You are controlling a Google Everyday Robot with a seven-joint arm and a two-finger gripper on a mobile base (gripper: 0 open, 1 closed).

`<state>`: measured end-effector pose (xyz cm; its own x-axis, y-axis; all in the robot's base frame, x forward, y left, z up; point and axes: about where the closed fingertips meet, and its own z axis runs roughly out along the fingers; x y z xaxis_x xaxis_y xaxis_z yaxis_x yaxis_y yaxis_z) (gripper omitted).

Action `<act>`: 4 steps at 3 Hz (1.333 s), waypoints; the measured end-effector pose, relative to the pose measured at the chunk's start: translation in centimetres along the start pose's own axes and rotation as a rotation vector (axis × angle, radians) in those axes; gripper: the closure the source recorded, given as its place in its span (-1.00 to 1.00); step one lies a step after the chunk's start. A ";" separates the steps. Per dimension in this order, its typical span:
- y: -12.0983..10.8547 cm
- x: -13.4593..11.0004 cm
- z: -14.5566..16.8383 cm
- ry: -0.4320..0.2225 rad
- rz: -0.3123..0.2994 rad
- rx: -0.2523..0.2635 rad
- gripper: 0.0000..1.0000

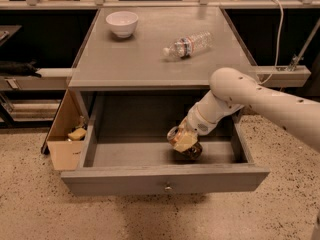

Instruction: Place orange can into top drawer

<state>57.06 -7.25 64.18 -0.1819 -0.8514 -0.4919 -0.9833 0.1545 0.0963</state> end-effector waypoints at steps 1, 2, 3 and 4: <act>-0.3 0.5 0.5 0.001 0.007 -0.001 0.66; -0.7 1.5 1.6 0.002 0.019 -0.004 0.04; -0.8 1.8 1.7 0.002 0.023 -0.005 -0.42; -1.6 3.1 2.8 0.003 0.038 -0.005 -0.89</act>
Offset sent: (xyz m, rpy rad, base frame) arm 0.0170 -0.0330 -0.1041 -0.0094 0.0424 -0.0634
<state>58.03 -8.71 60.05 -0.2187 -0.8465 -0.4854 -0.9757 0.1838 0.1191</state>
